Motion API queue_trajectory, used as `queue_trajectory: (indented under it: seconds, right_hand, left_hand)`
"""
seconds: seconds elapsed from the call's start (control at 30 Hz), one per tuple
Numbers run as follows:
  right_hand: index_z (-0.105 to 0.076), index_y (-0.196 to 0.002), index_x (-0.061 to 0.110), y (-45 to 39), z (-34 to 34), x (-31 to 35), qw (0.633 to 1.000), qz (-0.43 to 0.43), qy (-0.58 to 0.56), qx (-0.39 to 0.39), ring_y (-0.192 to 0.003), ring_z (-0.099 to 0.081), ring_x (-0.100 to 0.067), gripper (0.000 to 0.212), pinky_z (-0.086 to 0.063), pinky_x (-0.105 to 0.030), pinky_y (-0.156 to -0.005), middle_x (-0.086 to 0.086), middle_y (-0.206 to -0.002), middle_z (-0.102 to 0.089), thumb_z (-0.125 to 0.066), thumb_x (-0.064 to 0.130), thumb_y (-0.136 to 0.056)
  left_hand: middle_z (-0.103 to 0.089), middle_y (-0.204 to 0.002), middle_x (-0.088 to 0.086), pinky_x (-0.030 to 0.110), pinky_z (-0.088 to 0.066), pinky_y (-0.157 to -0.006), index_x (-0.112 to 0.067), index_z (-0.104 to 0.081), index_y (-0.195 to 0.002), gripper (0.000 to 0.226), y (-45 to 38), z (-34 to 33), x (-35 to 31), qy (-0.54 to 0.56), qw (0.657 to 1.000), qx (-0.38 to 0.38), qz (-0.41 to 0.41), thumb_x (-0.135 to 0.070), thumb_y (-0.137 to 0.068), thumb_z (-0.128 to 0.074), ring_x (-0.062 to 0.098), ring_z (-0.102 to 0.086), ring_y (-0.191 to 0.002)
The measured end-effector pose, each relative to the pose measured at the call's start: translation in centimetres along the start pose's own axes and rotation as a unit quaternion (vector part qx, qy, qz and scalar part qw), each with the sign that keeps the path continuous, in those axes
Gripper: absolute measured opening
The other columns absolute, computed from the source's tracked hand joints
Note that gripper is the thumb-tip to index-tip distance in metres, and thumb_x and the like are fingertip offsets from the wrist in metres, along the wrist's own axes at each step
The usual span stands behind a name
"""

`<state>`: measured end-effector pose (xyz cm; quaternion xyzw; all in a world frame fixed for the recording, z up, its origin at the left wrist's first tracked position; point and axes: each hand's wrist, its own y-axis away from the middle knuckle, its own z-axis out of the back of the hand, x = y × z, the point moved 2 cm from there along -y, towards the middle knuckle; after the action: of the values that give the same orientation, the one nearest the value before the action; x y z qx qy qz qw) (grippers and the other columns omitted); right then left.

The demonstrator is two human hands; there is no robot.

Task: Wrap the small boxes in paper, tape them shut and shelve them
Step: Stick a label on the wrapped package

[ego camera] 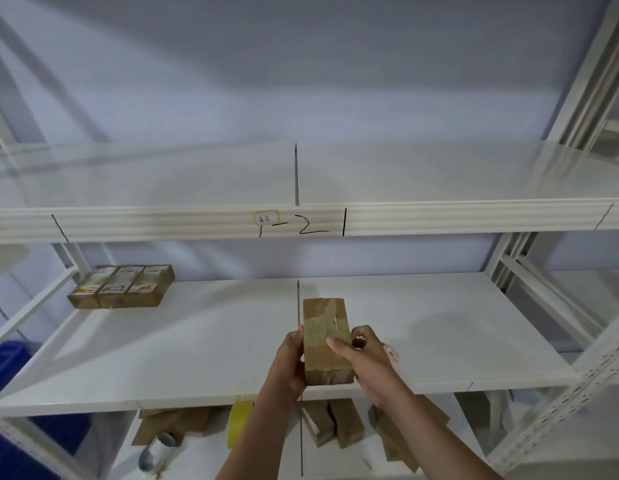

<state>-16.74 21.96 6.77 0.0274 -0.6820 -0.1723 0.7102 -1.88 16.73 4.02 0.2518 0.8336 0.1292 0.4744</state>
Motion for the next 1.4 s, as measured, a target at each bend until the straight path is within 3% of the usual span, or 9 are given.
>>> queue_trajectory:
  seconds: [0.13, 0.23, 0.37, 0.5, 0.8, 1.0, 1.07, 1.2, 1.4]
  right_hand:
    - [-0.051, -0.122, 0.039, -0.7, 0.7, 0.8, 0.999, -0.015, -0.042, 0.012, -0.113, -0.064, -0.018, 0.081, -0.05, -0.047, -0.104, 0.005, -0.121, -0.064, -0.09, 0.056, -0.054]
    - [-0.051, -0.135, 0.035, -1.5, 1.2, 1.1, 0.999, -0.016, -0.036, 0.024, -0.114, -0.065, -0.016, 0.092, -0.053, -0.045, -0.102, 0.008, -0.127, -0.064, -0.091, 0.056, -0.054]
    - [-0.051, -0.133, 0.031, -2.4, 1.3, 2.1, 0.999, -0.027, -0.009, 0.041, -0.105, -0.069, -0.019, 0.053, -0.058, -0.044, -0.094, 0.002, -0.121, -0.068, -0.072, 0.029, -0.084]
    - [-0.053, -0.118, 0.024, -3.3, 1.1, 4.3, 0.999, -0.038, -0.013, -0.007, -0.101, -0.068, -0.023, 0.046, -0.055, -0.045, -0.092, -0.004, -0.11, -0.068, -0.05, 0.062, -0.094]
    - [-0.059, -0.105, 0.011, -4.1, 1.7, 5.6, 0.975, 0.052, 0.181, -0.118, -0.082, -0.064, -0.019, 0.066, -0.049, -0.032, -0.073, -0.001, -0.092, -0.065, -0.033, 0.071, -0.094]
    - [-0.036, -0.121, 0.01, -4.4, 2.5, 5.1, 0.978, 0.018, 0.099, -0.184, -0.098, -0.065, -0.031, 0.057, -0.051, -0.036, -0.077, -0.008, -0.111, -0.061, -0.049, 0.06, -0.096]
    - [-0.032, -0.121, 0.008, -4.5, 3.0, 5.1, 0.977, 0.008, 0.081, -0.196, -0.098, -0.066, -0.032, 0.061, -0.055, -0.041, -0.08, -0.007, -0.108, -0.06, -0.054, 0.058, -0.094]
    - [-0.044, -0.108, 0.017, -4.2, 3.3, 5.6, 0.981, 0.049, 0.089, -0.168, -0.082, -0.07, -0.02, 0.05, -0.062, -0.042, -0.078, 0.0, -0.092, -0.067, -0.053, 0.064, -0.092]
    - [-0.058, -0.11, 0.015, -4.4, 6.2, 6.6, 0.974, 0.096, 0.12, -0.169, -0.081, -0.068, -0.017, 0.026, -0.06, -0.038, -0.074, -0.005, -0.104, -0.072, -0.046, 0.036, -0.104]
  left_hand:
    - [-0.061, -0.124, 0.023, 0.048, -0.056, -0.082, -0.006, -0.05, -0.116, 0.016, 0.1, -0.3, -1.6, -0.048, 0.996, -0.07, -0.035, -0.018, -0.107, -0.044, 0.038, -0.066, -0.096]
    - [-0.064, -0.124, 0.011, 0.051, -0.054, -0.095, -0.018, -0.053, -0.125, 0.05, 0.8, -2.2, -2.7, -0.095, 0.994, -0.056, -0.009, -0.059, -0.102, -0.035, 0.035, -0.065, -0.108]
    - [-0.072, -0.107, 0.007, 0.042, -0.058, -0.086, -0.016, -0.062, -0.118, 0.07, 0.2, -5.6, -2.6, -0.216, 0.97, -0.085, -0.074, -0.077, -0.087, -0.046, 0.025, -0.071, -0.096]
    - [-0.069, -0.101, 0.002, 0.034, -0.056, -0.075, -0.014, -0.059, -0.116, 0.066, 0.0, -7.8, -2.3, -0.263, 0.943, -0.143, -0.146, -0.072, -0.087, -0.051, 0.019, -0.069, -0.088]
    - [-0.067, -0.086, 0.007, 0.029, -0.047, -0.062, -0.008, -0.06, -0.096, 0.067, 0.8, -10.3, -2.1, -0.297, 0.915, -0.177, -0.21, -0.072, -0.089, -0.041, 0.019, -0.065, -0.076]
    - [-0.052, -0.13, 0.011, 0.036, -0.049, -0.09, -0.021, -0.042, -0.142, 0.05, 0.0, -10.2, -1.9, -0.371, 0.869, -0.213, -0.249, -0.05, -0.101, -0.046, 0.028, -0.056, -0.117]
    - [-0.061, -0.12, 0.009, 0.034, -0.055, -0.08, -0.025, -0.052, -0.134, 0.032, 0.3, -10.5, -2.1, -0.393, 0.847, -0.206, -0.292, -0.032, -0.104, -0.047, 0.021, -0.065, -0.102]
    - [-0.071, -0.111, -0.007, 0.022, -0.059, -0.07, -0.034, -0.054, -0.128, 0.03, 1.0, -11.6, -1.5, -0.302, 0.922, -0.049, -0.237, -0.047, -0.101, -0.051, 0.005, -0.071, -0.093]
    - [-0.066, -0.122, 0.008, 0.036, -0.062, -0.067, -0.03, -0.046, -0.131, 0.053, -0.1, -9.3, -2.1, -0.228, 0.949, -0.044, -0.211, -0.019, -0.088, -0.075, 0.023, -0.071, -0.101]
